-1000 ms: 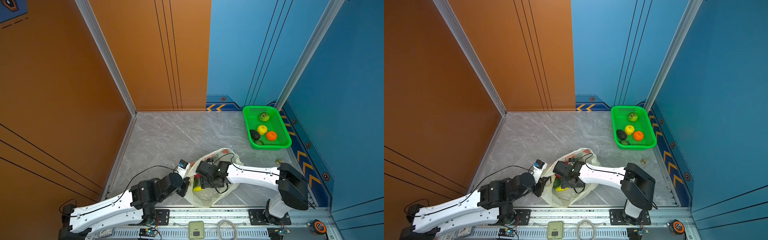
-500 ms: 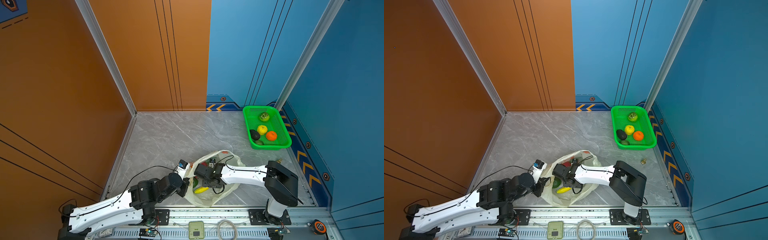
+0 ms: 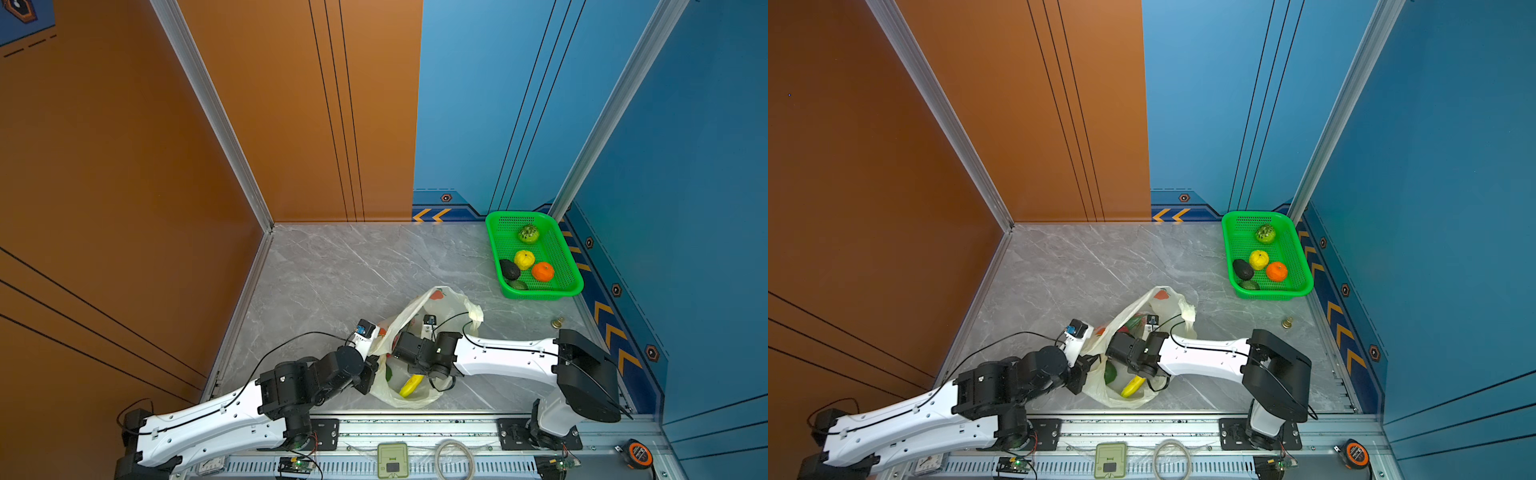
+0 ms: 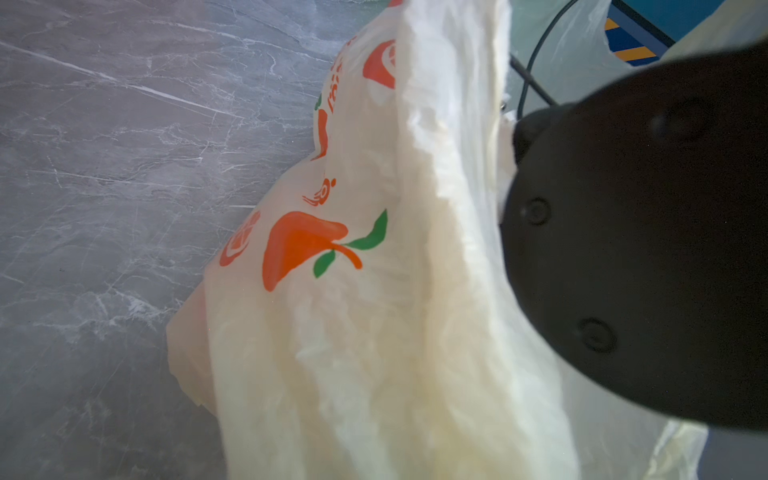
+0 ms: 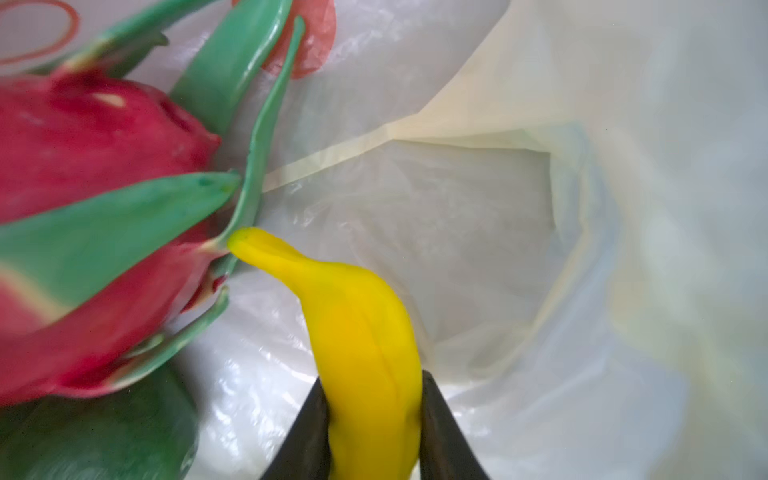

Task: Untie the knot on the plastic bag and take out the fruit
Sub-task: 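Close the right gripper on the banana and lift it out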

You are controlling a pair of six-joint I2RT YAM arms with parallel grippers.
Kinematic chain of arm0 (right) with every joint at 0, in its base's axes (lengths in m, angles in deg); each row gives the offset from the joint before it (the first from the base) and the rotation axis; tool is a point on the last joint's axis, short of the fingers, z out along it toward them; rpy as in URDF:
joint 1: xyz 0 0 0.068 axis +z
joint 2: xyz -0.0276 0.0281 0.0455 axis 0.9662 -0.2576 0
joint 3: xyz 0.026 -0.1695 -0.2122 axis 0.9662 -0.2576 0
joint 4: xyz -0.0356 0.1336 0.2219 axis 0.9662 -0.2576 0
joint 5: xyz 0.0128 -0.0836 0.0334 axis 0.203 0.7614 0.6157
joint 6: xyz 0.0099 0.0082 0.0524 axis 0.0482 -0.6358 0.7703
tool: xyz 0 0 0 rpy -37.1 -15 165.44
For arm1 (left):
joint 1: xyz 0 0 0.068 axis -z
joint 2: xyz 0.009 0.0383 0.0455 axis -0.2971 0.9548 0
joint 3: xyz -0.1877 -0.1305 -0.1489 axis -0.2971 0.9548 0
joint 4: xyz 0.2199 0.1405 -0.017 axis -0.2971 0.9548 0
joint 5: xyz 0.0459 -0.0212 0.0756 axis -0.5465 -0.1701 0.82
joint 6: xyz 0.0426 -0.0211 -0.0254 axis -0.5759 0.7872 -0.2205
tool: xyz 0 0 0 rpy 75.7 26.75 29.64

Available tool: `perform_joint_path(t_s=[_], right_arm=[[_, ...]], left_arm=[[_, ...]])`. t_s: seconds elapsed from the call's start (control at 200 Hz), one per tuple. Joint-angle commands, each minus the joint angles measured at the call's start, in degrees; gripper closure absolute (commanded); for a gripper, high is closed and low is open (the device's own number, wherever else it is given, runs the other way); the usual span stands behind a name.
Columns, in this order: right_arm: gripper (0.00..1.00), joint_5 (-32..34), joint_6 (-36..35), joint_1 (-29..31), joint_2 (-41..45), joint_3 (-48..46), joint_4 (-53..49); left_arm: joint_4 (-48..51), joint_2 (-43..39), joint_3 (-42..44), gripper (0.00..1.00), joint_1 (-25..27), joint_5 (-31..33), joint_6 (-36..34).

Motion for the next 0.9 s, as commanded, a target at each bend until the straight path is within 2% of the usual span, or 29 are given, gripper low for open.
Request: perform_joint_path(t_s=[0.0,0.17,0.471,0.891], right_arm=[[0.77,6.2,1.0,1.67,4.26,0.38,-2.75],[0.78,12.23,0.72,4.07,8.8,2.19,-7.23],[0.79,19.13,-3.11,7.37,14.58,6.7,-13.15],[0.79,22.41,-7.5,8.93,19.17,17.36,-21.84]], left_arm=[[-0.75,0.02,-0.24,1.0,0.75,0.38,-0.72],[-0.75,-0.2,-0.46,1.0,0.74,1.28,-0.63],[-0.73,-0.47,-0.56,1.0,0.85,1.9,-0.48],[-0.78,-0.21,-1.06,1.0,0.97,3.05,-0.87]])
